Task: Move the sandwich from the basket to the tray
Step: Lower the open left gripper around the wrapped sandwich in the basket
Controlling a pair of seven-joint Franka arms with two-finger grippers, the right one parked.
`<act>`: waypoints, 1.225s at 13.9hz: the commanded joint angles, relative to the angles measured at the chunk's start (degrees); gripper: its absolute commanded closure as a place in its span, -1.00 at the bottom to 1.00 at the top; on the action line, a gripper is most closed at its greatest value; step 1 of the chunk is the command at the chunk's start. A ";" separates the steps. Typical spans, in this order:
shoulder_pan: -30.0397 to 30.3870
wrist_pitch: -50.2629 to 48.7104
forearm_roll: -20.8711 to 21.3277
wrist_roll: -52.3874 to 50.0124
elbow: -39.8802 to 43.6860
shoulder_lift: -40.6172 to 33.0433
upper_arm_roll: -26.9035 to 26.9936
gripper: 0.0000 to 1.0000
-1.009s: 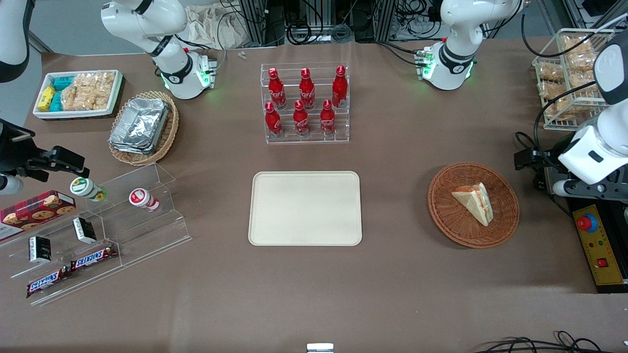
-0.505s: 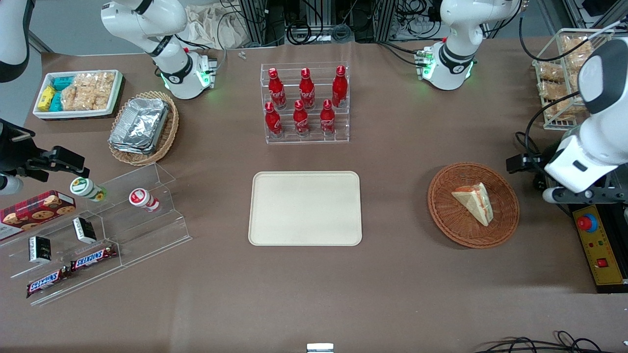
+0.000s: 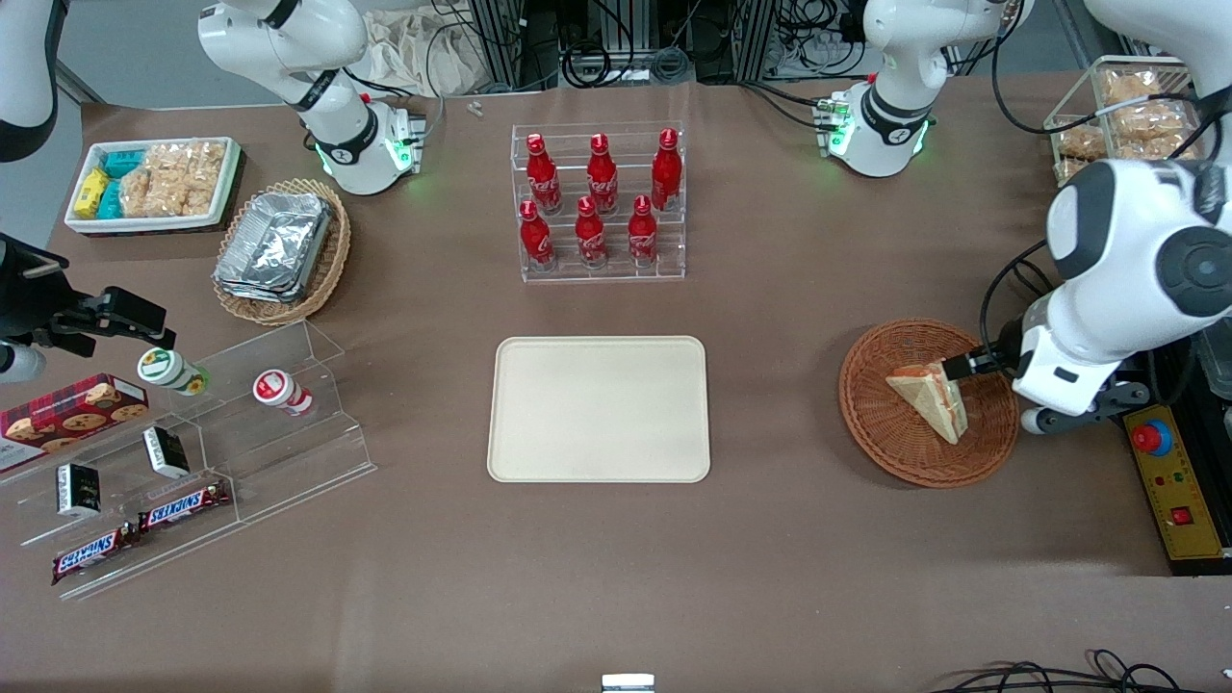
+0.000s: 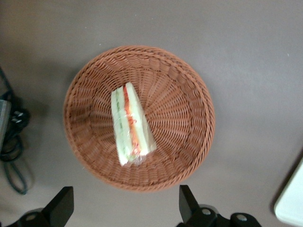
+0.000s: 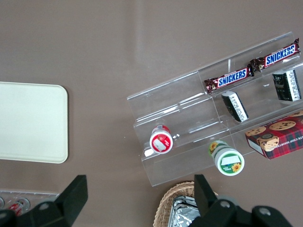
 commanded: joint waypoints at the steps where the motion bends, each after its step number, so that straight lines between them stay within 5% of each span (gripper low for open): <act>1: 0.21 10.10 1.00 -5.92 -7.89 -0.55 0.25 -1.00; 17: 0.21 17.25 1.26 -14.29 -12.39 6.14 3.15 -1.00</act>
